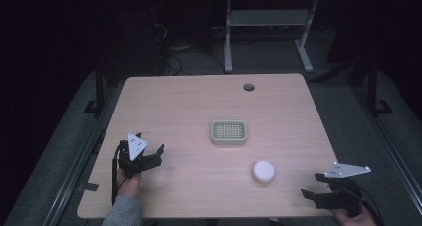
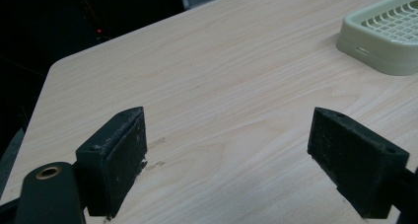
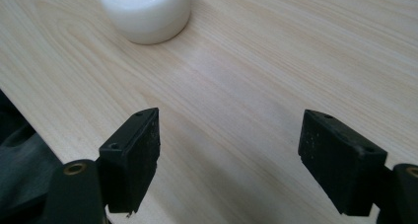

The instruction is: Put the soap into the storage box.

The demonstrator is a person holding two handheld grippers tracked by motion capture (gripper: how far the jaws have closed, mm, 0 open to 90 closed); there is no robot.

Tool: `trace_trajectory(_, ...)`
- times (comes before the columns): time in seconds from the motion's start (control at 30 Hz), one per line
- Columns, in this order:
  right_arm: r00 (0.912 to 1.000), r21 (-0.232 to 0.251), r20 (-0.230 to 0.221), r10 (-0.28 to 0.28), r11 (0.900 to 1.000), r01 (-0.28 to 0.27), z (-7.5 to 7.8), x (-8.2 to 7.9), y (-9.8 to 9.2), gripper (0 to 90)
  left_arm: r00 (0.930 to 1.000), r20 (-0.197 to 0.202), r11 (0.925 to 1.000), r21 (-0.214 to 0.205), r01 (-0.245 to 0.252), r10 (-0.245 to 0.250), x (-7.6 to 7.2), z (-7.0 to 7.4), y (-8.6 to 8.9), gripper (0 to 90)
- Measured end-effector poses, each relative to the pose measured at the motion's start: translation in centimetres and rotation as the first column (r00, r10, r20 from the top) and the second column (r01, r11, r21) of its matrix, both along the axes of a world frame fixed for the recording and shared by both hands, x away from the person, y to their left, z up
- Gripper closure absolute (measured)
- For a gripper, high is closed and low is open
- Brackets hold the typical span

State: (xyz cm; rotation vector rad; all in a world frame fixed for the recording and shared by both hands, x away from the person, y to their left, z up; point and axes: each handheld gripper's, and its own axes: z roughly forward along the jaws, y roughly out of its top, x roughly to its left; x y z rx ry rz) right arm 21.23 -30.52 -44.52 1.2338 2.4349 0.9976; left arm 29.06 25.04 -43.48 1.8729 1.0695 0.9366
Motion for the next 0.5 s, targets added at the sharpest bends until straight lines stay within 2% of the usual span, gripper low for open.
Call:
trace_trajectory(0.13,1.0,-0.006,0.008,0.005,1.0,-0.005,0.1,0.1,0.2,22.2,1.0,-0.003,1.0,0.004,0.003,-0.003,-0.1,0.1,0.1,14.8)
trace_trajectory(0.23,1.0,-0.007,-0.004,0.008,0.9999,-0.008,0.1,0.1,0.4,22.0,1.0,-0.005,1.0,0.002,0.003,-0.003,-0.2,0.1,0.1,14.8)
trace_trajectory(0.27,0.9998,-0.021,-0.019,0.011,0.9997,-0.011,0.2,0.1,0.9,21.9,1.0,-0.003,1.0,-0.001,0.008,-0.008,-0.2,0.1,0.0,14.9)
trace_trajectory(0.37,0.9995,-0.039,-0.01,0.028,0.9988,-0.029,0.6,0.2,1.5,21.3,0.9999,0.003,0.9999,-0.001,0.014,-0.014,-0.3,0.1,-0.1,14.8)
trace_trajectory(0.5,0.9991,-0.043,-0.022,0.036,0.9984,-0.036,0.8,0.6,1.8,19.8,0.9999,-0.001,0.9999,-0.001,0.011,-0.011,-0.2,0.1,0.0,14.8)
